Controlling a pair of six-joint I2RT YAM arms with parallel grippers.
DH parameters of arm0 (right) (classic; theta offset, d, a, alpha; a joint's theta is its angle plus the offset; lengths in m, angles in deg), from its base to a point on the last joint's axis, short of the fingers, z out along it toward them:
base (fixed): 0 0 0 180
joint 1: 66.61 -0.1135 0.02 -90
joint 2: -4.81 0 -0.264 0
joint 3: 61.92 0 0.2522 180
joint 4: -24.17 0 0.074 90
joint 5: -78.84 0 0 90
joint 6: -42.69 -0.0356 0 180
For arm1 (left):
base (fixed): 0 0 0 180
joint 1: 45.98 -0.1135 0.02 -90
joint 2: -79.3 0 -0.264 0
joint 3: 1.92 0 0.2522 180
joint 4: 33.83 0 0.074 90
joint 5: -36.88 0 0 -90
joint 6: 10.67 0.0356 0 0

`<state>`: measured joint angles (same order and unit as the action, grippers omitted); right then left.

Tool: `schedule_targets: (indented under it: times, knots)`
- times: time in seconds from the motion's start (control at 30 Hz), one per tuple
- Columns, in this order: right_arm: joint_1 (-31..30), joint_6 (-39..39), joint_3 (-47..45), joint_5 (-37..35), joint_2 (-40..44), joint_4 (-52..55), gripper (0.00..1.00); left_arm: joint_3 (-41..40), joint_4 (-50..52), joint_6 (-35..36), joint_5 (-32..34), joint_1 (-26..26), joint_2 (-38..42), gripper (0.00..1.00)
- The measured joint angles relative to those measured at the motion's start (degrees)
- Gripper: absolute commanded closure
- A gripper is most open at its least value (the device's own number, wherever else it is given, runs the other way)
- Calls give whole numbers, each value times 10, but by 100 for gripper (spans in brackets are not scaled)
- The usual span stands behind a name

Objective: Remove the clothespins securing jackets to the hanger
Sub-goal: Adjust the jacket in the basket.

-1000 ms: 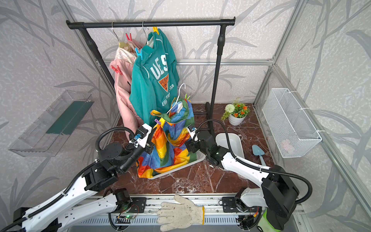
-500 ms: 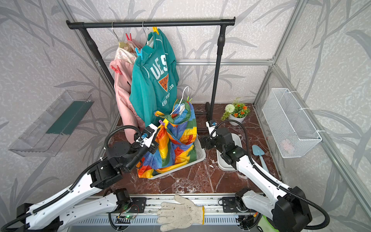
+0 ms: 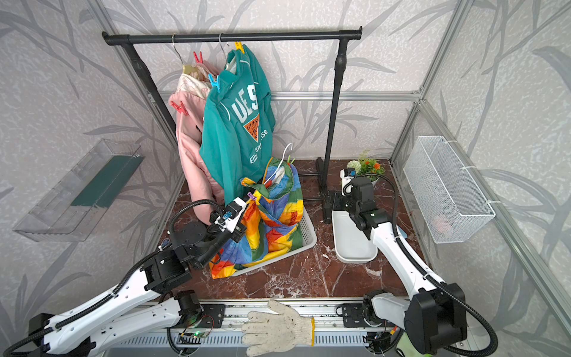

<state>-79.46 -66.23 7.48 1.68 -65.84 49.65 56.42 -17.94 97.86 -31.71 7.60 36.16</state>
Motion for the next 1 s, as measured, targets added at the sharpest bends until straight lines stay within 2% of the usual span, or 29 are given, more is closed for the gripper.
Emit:
schedule_targets:
  times: [0.2,0.5,0.67,0.73,1.0]
  knots:
    - [4,-63,93,61,-61,41,16,-2,1,17,-7,21,-5,100]
    - [27,-155,194,137,-135,83,22,-25,4,79,31,106,-19,100]
    - [30,-179,223,173,-163,108,27,-28,4,113,63,138,-43,100]
    - [30,-183,230,189,-171,117,31,-28,2,123,71,143,-48,100]
    - [27,-188,235,220,-200,146,35,-31,-9,151,85,155,-51,100]
